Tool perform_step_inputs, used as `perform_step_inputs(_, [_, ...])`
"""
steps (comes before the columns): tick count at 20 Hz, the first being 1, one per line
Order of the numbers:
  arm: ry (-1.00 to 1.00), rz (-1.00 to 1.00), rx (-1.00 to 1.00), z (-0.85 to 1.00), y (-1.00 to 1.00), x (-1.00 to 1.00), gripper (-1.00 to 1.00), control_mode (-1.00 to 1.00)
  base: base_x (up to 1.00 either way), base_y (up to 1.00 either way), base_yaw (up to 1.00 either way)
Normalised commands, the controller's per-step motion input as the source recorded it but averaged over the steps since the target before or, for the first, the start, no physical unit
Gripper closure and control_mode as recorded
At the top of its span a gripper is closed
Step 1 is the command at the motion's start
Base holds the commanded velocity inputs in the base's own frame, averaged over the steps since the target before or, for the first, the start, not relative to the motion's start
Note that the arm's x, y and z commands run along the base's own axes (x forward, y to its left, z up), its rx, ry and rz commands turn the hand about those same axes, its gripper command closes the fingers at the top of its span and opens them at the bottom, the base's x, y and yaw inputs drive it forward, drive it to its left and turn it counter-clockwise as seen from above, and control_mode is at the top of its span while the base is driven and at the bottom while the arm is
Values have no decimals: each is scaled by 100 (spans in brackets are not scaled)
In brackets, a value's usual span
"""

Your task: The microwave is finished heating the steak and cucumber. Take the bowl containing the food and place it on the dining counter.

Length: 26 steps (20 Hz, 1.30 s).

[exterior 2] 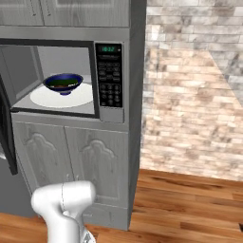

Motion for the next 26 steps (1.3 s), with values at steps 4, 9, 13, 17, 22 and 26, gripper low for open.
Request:
perform_step_inputs(4, [0, 16, 33, 0, -100, 50, -100, -100, 0, 0, 0])
perform_step_inputs(9, [2, 25, 29, -2, -99, 83, -100, -100, 0, 0, 0])
perform_step_inputs(13, [16, 33, 32, -32, -64, 100, -100, -100, 0, 0, 0])
perform_step_inputs(17, [23, 34, 37, -59, -11, 100, -100, -100, 0, 0, 0])
perform_step_inputs(22, [11, 31, 30, -73, 41, 100, -100, -100, 0, 0, 0])
perform_step_inputs(26, [0, 26, 26, -47, 96, 78, -100, -100, 0, 0, 0])
